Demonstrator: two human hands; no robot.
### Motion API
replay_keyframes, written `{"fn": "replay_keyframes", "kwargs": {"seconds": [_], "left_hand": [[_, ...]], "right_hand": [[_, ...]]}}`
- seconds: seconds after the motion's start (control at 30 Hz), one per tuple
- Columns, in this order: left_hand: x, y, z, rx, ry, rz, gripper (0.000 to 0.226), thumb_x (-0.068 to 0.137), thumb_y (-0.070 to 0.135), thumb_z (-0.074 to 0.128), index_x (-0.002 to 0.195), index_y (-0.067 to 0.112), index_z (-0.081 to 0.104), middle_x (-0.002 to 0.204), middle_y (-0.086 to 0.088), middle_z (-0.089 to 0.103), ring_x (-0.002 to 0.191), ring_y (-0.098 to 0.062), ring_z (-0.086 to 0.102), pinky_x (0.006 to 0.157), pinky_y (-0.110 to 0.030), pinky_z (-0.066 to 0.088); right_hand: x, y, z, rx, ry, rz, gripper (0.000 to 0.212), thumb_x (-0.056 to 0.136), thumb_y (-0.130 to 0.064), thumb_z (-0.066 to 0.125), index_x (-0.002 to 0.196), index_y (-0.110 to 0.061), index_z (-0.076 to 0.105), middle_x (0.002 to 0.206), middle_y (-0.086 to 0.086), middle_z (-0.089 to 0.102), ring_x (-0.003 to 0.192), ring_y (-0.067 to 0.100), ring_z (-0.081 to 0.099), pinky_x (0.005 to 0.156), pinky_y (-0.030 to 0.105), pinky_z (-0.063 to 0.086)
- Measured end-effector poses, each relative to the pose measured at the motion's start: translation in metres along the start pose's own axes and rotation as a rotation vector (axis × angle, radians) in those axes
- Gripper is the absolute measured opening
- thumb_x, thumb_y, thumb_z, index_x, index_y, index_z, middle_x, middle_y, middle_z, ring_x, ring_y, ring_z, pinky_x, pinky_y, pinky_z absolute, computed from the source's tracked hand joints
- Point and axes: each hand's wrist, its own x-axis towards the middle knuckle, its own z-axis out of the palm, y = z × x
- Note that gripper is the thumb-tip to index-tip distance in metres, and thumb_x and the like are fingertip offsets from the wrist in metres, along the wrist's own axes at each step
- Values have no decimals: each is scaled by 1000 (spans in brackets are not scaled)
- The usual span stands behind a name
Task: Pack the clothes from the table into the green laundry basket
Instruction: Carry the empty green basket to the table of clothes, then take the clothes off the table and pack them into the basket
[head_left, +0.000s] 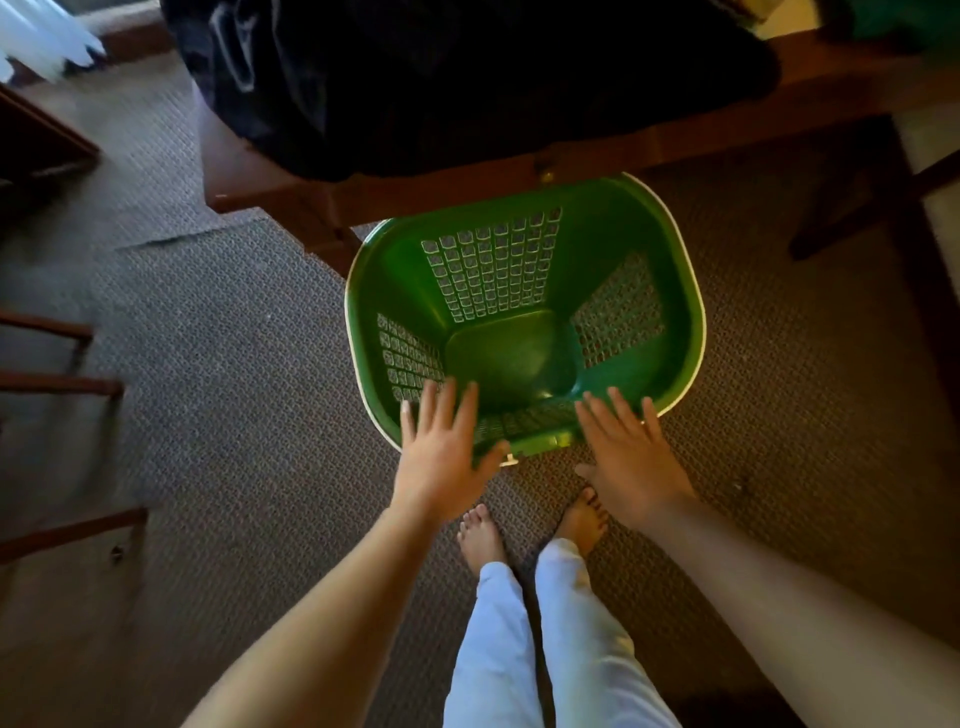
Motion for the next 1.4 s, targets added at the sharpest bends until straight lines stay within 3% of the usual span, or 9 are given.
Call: {"fn": "replay_keyframes", "kwargs": {"seconds": [0.1,0.2,0.27,0.4,0.6,0.77,0.97,1.13,1.4], "left_hand": [[-7,5,24,206,-188,85,87,96,75,33,165,29,5,170,-7,22,158,-35,14,122,-68,-10],[-11,2,32,261,-130,77,61,103,56,43,156,27,32,143,-3,58,136,-30,51,123,-66,6],[-12,-1,34,264,-99,71,49,104,50,47,146,26,44,132,-1,65,127,-29,57,121,-62,16],[-20,1,31,266,-75,74,42,103,44,51,141,25,48,125,-1,68,119,-30,61,113,-56,29],[-43,-2,40,197,-55,49,47,103,40,53,146,23,44,134,-1,64,130,-28,56,121,-59,21],[-63,13,16,-15,28,45,64,108,46,41,163,18,24,165,-7,36,156,-29,25,126,-58,12],[-69,38,-61,-113,133,180,63,109,34,37,165,15,15,169,-9,27,159,-30,15,128,-54,12],[-70,53,-144,-95,268,293,62,110,29,37,165,15,12,171,-7,21,160,-26,8,130,-48,8],[-49,87,-256,-88,441,388,63,109,28,36,166,18,9,172,-6,18,160,-24,6,131,-43,7]], "right_hand": [[13,-9,-2,-47,-23,-36,70,105,-40,41,161,-18,5,169,3,10,156,29,-4,122,59,-8],[20,-13,-1,-98,-33,-36,66,101,-30,52,158,-22,20,161,4,33,152,30,21,122,61,3],[23,-15,2,-140,-32,-26,68,95,-25,61,155,-24,29,153,3,44,144,29,34,121,60,12],[18,-19,3,-157,-28,-18,61,94,-21,61,150,-25,36,147,2,51,137,28,44,118,57,23],[-2,-32,6,-10,-33,-16,61,97,-16,57,153,-24,34,154,2,45,146,24,34,122,54,18],[-29,-61,-16,171,115,-17,60,105,-35,42,160,-22,20,163,-1,30,153,21,21,124,47,17],[-65,-85,-74,247,300,-24,66,101,-29,45,160,-19,19,164,0,29,153,20,20,124,47,19],[-90,-92,-140,334,455,-12,68,102,-27,44,162,-22,12,167,-6,19,155,14,8,127,41,8],[-101,-89,-238,348,657,-36,74,100,-24,51,162,-23,10,168,-6,15,155,14,5,127,41,7]]}}
